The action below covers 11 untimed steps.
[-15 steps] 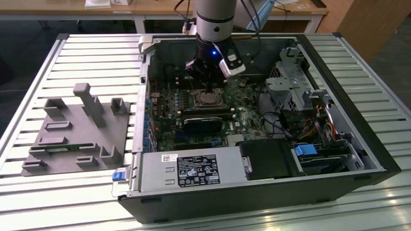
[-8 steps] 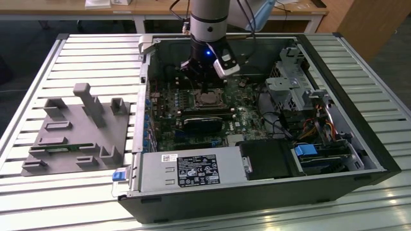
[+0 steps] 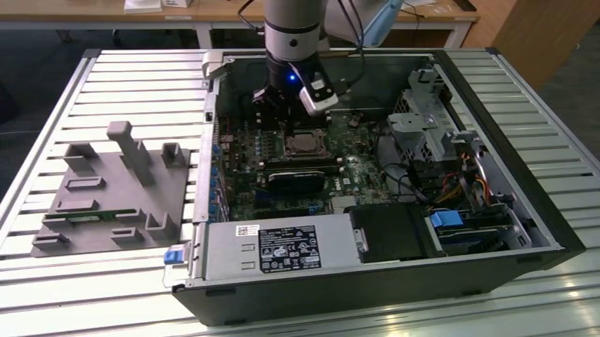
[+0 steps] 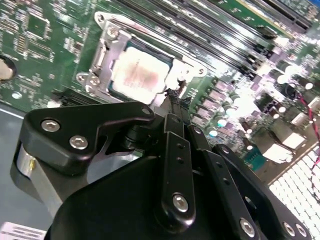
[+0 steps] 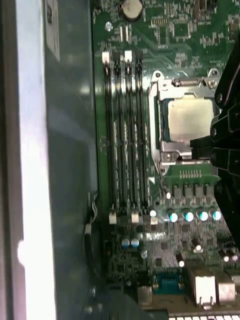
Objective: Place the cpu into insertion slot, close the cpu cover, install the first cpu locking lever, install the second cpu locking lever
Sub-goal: 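Install the first cpu locking lever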
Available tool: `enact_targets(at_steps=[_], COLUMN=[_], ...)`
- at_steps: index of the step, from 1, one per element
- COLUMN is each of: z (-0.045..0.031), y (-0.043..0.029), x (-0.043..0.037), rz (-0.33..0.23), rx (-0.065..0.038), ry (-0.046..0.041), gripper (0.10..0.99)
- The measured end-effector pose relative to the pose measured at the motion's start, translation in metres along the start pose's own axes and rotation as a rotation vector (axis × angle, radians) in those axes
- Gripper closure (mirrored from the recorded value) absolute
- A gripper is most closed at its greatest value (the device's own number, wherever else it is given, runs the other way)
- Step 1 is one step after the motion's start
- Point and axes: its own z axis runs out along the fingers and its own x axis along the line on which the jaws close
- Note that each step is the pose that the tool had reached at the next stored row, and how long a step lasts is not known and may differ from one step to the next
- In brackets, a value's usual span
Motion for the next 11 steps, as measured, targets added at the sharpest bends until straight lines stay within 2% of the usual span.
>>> enact_targets(at_steps=[7,11], z=[-0.0002,-0.0021], y=[-0.0010,-0.0011], x=[0.0162,0.0174], rz=[0.000,0.000], rx=[0.000,0.000], ry=[-0.0009,-0.0016], gripper=[0.980,0.980])
